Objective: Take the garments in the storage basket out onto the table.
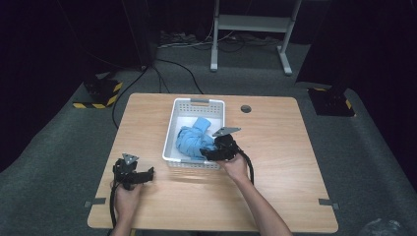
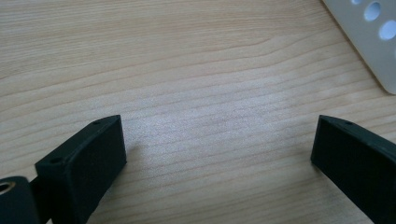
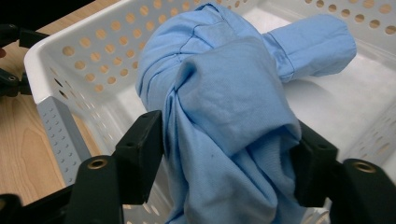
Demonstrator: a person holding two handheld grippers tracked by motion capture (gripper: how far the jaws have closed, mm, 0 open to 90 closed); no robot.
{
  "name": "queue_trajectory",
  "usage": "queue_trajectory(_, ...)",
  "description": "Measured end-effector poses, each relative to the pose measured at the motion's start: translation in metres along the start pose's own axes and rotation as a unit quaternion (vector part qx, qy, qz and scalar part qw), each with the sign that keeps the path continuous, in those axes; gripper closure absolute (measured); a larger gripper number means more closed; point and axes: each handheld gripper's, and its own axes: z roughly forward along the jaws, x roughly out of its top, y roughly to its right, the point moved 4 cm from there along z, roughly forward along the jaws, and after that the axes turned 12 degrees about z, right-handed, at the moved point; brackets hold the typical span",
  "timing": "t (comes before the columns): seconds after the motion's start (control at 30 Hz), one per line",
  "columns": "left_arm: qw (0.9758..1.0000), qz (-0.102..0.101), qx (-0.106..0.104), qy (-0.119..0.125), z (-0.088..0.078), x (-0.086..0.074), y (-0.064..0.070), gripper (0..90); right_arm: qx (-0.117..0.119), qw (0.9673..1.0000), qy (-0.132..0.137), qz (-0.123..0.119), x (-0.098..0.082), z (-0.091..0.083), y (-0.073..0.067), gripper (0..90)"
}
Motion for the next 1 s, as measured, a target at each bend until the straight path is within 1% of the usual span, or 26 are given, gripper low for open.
queue_trajectory(0.07, 1.0, 0.0, 0.0, 0.0, 0.0, 0.0, 0.0, 3.3, 0.003, 1.0, -0.001, -0.002, 0.0, 0.0, 0.0, 43.2)
queue_trajectory(0.2, 1.0, 0.0, 0.0, 0.0, 0.0, 0.0, 0.0, 3.3, 0.001, 0.9999, -0.005, -0.01, 0.0, 0.0, -0.002, 50.8)
queue_trajectory(0.23, 1.0, 0.0, 0.0, 0.0, 0.0, 0.0, 0.0, 3.3, 0.001, 0.9999, -0.005, -0.01, 0.0, 0.0, -0.002, 50.8)
queue_trajectory(0.27, 1.0, 0.0, 0.0, 0.0, 0.0, 0.0, 0.0, 3.3, 0.001, 0.9998, -0.011, -0.015, 0.001, 0.0, -0.004, 56.8)
queue_trajectory(0.4, 1.0, 0.0, 0.0, 0.0, 0.0, 0.0, 0.0, 3.3, 0.006, 0.9996, -0.024, -0.016, 0.003, 0.0, -0.005, 66.4)
queue_trajectory(0.43, 1.0, 0.0, 0.0, 0.0, 0.0, 0.0, 0.0, 3.3, 0.006, 0.9996, -0.024, -0.016, 0.003, 0.0, -0.005, 66.4)
queue_trajectory(0.5, 1.0, 0.0, 0.0, 0.0, 0.0, 0.0, 0.0, 3.3, 0.007, 0.9994, -0.027, -0.022, 0.003, 0.0, -0.006, 71.2)
queue_trajectory(0.53, 1.0, 0.0, 0.0, 0.0, 0.0, 0.0, 0.0, 3.3, 0.005, 0.9991, -0.026, -0.032, 0.003, -0.001, -0.007, 73.4)
queue_trajectory(0.6, 1.0, 0.0, 0.0, 0.0, 0.0, 0.0, 0.0, 3.3, 0.005, 0.9992, -0.022, -0.033, 0.003, -0.001, -0.009, 74.2)
queue_trajectory(0.8, 1.0, 0.0, 0.0, 0.0, 0.0, 0.0, 0.0, 3.4, 0.022, 0.9997, -0.01, -0.011, 0.005, -0.004, -0.005, 75.9)
queue_trajectory(0.9, 1.0, 0.0, 0.0, 0.0, 0.0, 0.0, 0.0, 3.4, 0.023, 0.9997, 0.0, -0.007, 0.007, -0.008, -0.005, 76.4)
queue_trajectory(1.0, 1.0, 0.0, 0.0, 0.0, 0.0, 0.0, 0.0, 3.3, 0.027, 0.9996, 0.006, -0.002, 0.009, -0.01, -0.004, 76.8)
